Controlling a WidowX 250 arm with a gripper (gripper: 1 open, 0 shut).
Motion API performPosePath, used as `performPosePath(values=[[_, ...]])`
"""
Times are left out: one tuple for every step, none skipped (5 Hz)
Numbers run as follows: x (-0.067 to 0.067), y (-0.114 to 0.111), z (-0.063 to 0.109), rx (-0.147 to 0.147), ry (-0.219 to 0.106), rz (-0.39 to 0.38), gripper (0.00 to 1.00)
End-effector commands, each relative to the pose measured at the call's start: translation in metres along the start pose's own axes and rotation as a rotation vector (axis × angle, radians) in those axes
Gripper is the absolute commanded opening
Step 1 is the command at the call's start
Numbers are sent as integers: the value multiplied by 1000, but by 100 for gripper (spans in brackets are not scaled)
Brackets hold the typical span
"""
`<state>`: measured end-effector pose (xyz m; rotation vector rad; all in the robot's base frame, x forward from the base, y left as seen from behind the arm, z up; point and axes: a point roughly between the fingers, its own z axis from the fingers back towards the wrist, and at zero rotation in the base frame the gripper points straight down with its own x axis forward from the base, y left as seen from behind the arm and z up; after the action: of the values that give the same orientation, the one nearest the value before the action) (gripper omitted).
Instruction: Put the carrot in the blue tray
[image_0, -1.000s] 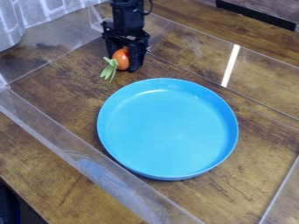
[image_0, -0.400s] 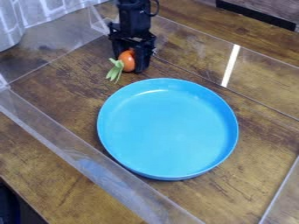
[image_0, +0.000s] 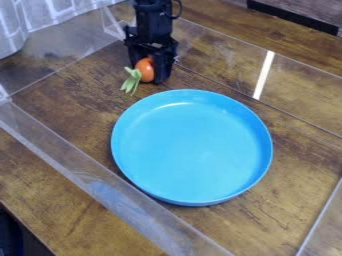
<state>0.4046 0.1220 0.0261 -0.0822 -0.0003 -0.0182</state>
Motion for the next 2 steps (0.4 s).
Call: performPosePath(values=[[9,-14,48,30,-99,-41,0],[8,-16,51,30,-97,-48,0]])
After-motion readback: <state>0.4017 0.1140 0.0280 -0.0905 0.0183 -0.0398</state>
